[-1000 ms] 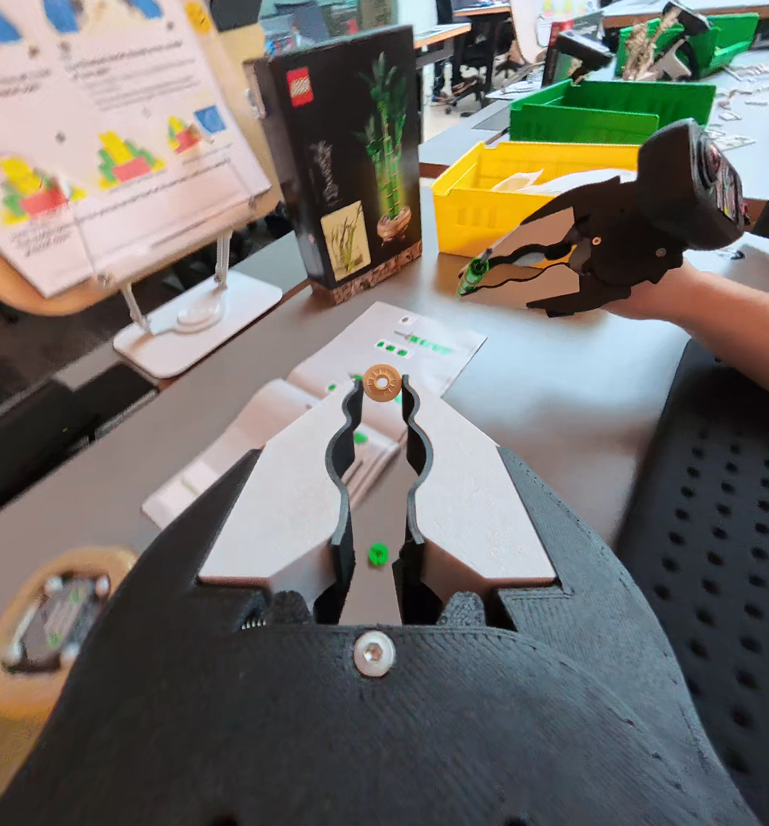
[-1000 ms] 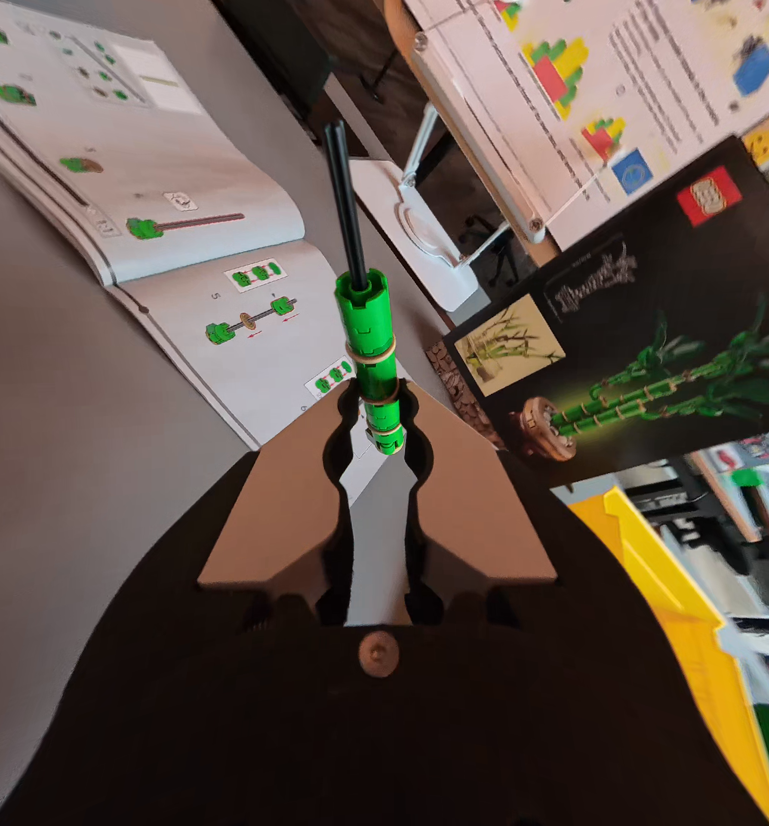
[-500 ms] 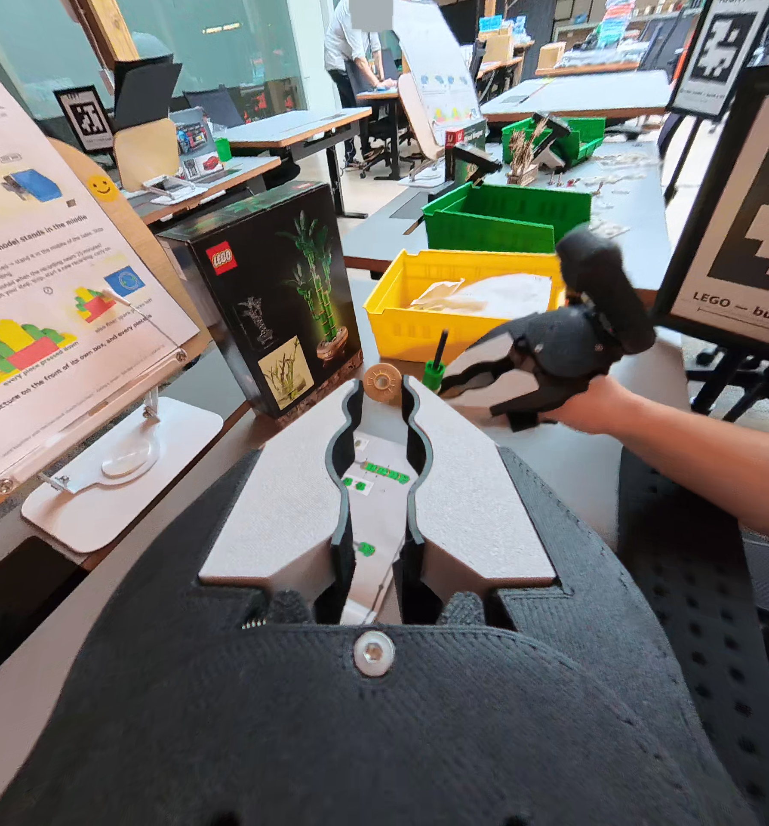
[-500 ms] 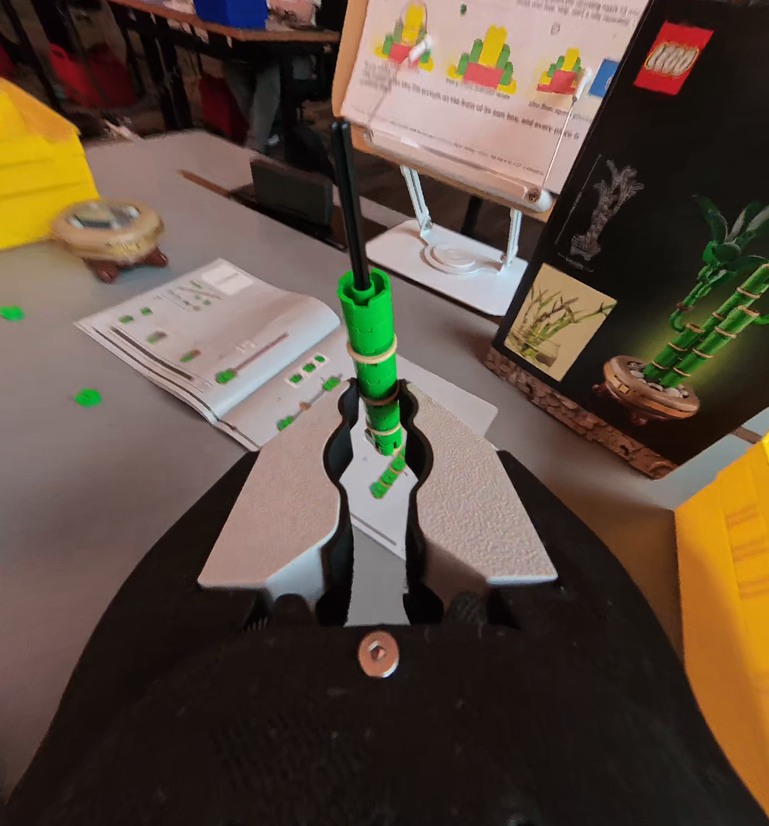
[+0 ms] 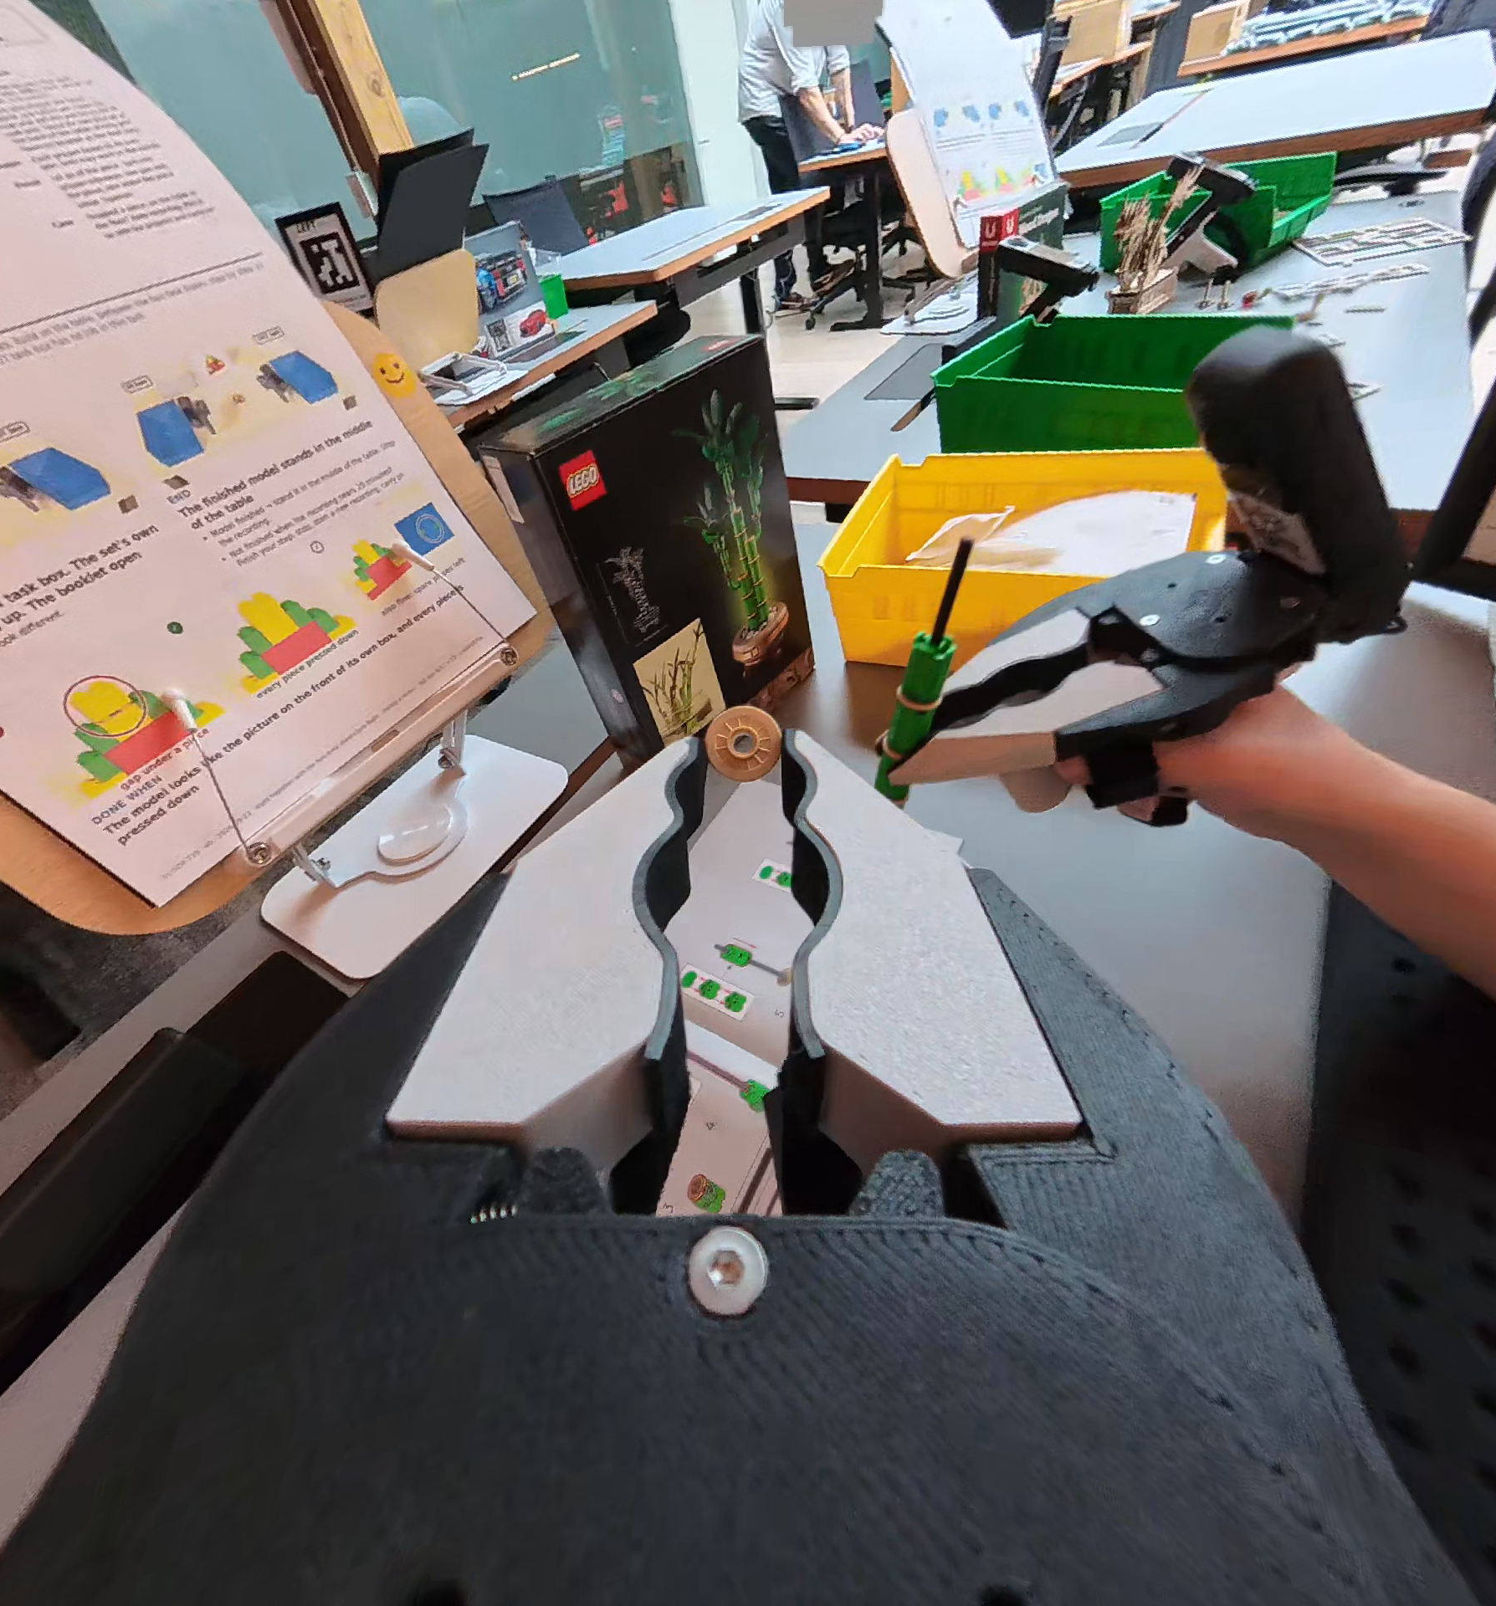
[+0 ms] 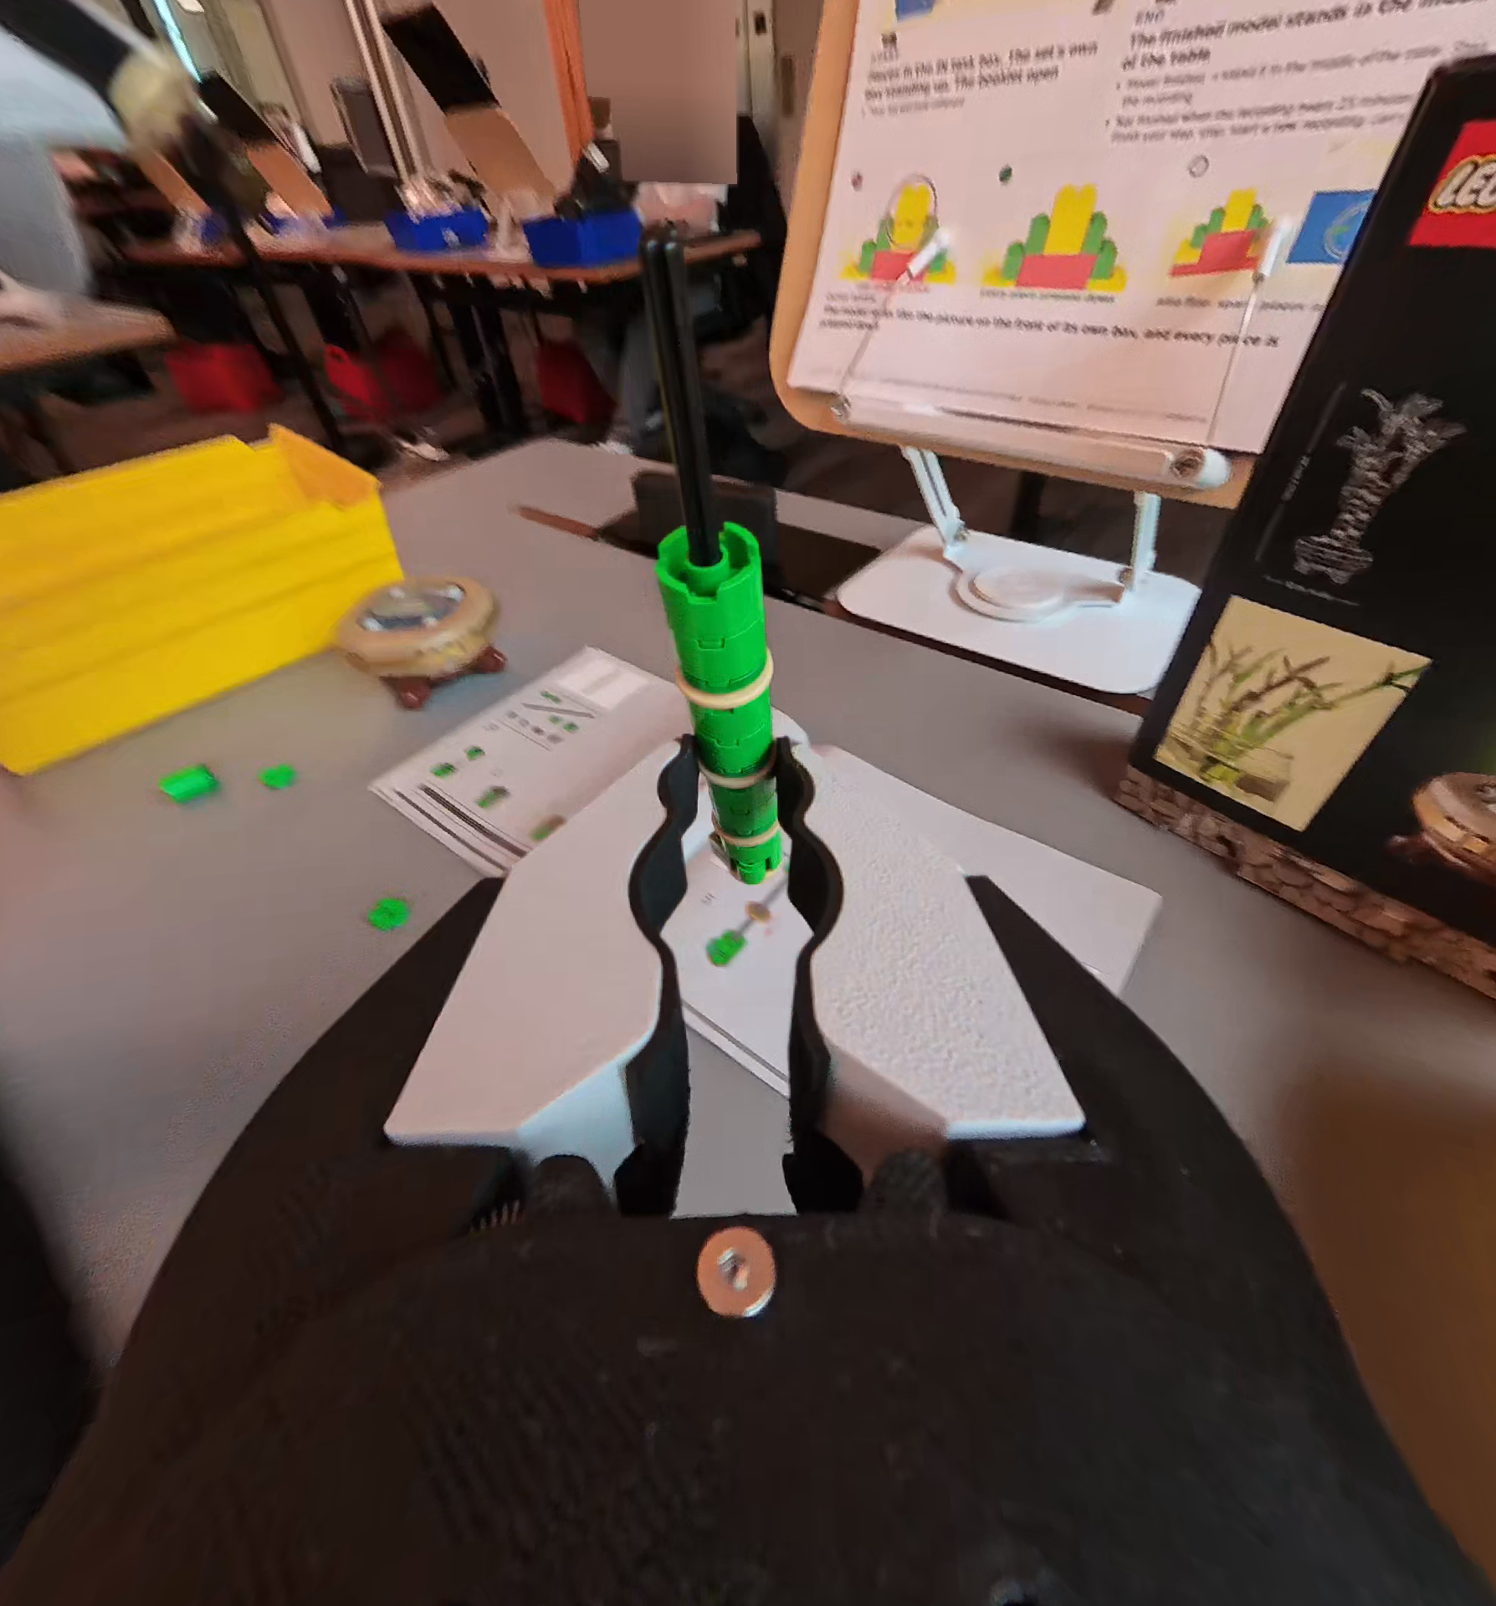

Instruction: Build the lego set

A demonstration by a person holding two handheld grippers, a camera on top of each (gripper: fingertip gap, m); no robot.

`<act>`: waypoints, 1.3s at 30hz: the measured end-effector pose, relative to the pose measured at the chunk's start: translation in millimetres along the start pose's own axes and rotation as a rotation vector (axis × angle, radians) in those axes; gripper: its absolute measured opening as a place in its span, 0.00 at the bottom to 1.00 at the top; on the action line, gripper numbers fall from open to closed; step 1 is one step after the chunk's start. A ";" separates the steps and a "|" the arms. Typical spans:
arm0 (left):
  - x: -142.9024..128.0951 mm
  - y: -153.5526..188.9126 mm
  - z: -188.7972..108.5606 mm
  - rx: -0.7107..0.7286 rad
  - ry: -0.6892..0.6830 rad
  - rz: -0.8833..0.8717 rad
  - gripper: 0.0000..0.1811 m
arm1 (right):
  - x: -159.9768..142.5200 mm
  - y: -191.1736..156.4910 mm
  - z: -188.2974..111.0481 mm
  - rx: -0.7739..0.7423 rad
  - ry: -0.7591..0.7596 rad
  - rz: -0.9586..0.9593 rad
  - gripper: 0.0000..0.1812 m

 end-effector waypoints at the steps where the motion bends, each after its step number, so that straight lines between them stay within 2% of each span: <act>1: 1.3 3.2 0.3 -0.008 0.001 0.007 0.09 | -7.1 3.4 1.1 -0.022 -0.022 -0.021 0.09; 4: 3.8 10.1 3.3 -0.022 0.005 0.025 0.09 | -16.3 2.2 2.9 0.004 -0.055 0.014 0.09; 7: 2.9 18.7 8.5 -0.071 0.004 0.010 0.09 | -13.9 -17.8 6.3 0.132 -0.039 0.054 0.09; 9: 1.6 23.1 12.5 -0.098 0.003 -0.001 0.09 | -20.5 -25.0 10.1 0.152 -0.078 0.037 0.09; 12: -0.2 21.6 15.5 -0.092 -0.002 -0.001 0.09 | -21.9 -18.2 6.7 0.095 -0.107 -0.028 0.09; 16: 2.1 18.4 12.3 -0.089 0.017 -0.018 0.09 | -15.0 -6.5 -3.8 0.081 -0.066 0.026 0.09; 23: 5.5 11.6 5.1 -0.055 0.030 -0.009 0.09 | -18.3 30.5 -15.0 -0.107 -0.090 -0.006 0.09; 39: 10.5 -8.5 -13.7 0.017 0.056 -0.010 0.09 | -32.5 56.5 -23.1 -0.153 -0.146 0.116 0.09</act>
Point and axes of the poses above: each gripper's, where its closed fingertips meet, z out along the fingers, x out of its top, y = z × x across the jaws, the point moved 2 cm from there along -z, back along the fingers, and after that the axes turned 1 degree about -z, right-handed, at the moved point
